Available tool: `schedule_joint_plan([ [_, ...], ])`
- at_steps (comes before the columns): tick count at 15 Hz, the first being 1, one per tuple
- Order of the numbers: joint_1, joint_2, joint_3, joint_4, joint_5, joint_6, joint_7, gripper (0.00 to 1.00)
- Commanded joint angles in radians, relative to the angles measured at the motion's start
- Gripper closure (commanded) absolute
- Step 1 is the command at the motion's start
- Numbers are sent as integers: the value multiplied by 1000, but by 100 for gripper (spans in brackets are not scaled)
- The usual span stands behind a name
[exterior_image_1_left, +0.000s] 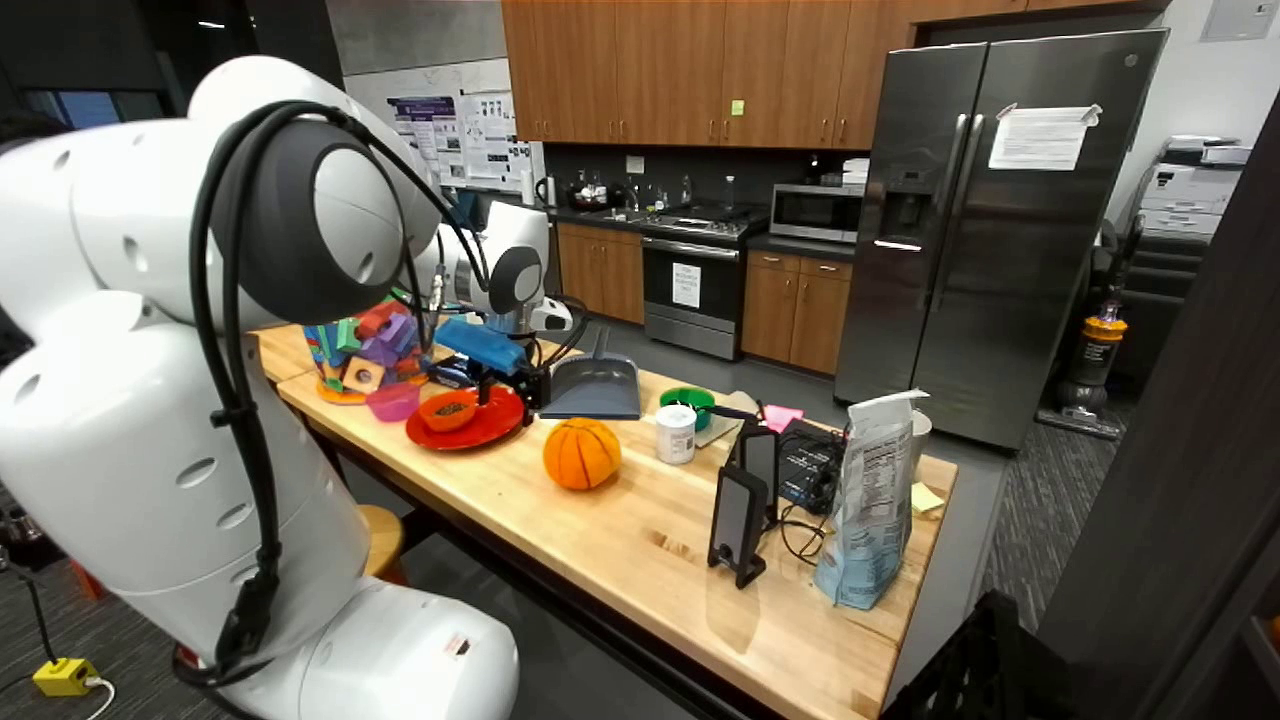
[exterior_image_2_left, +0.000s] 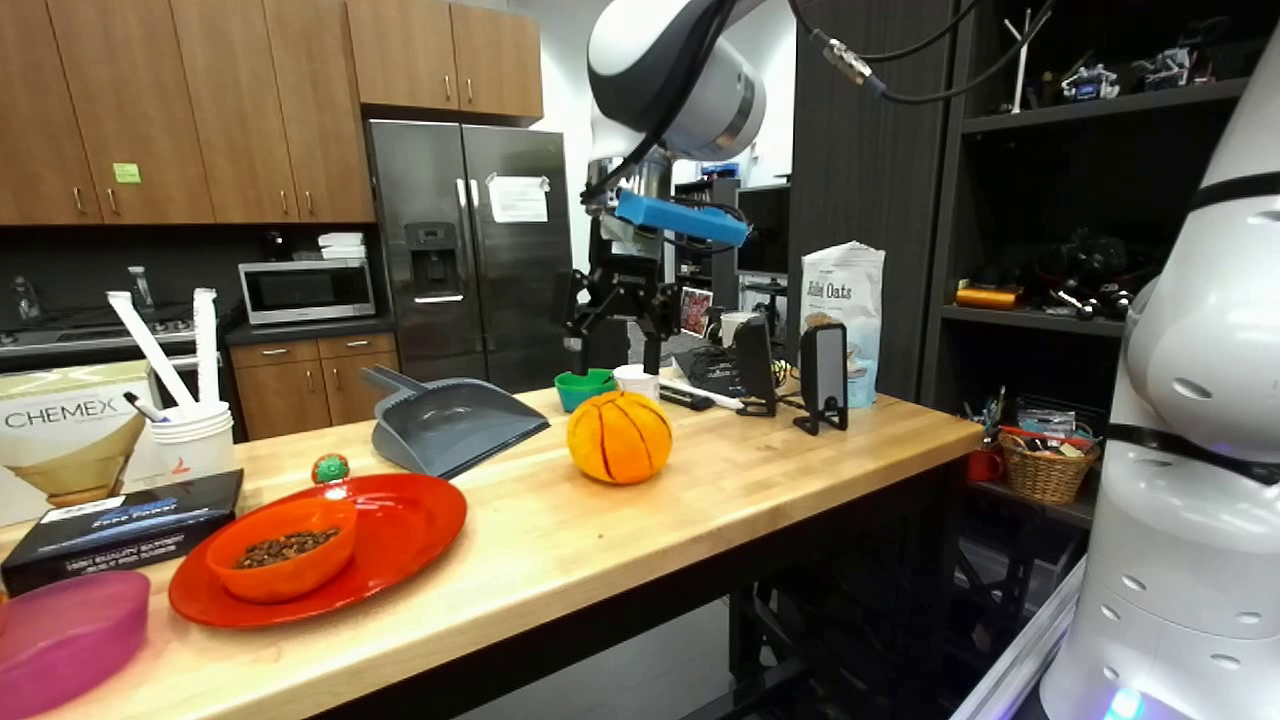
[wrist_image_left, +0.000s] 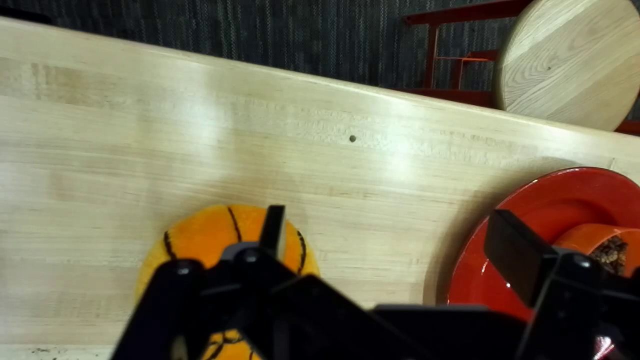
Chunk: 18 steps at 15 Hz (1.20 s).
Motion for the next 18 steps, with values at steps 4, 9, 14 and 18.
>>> schedule_joint_plan([
  [4, -1, 0, 1, 1, 0, -2, 0, 0],
  [9, -1, 0, 1, 1, 0, -2, 0, 0],
  [14, -9, -2, 9, -5, -68, 39, 6, 0],
  [18, -16, -4, 14, -3, -138, 21, 48, 0],
])
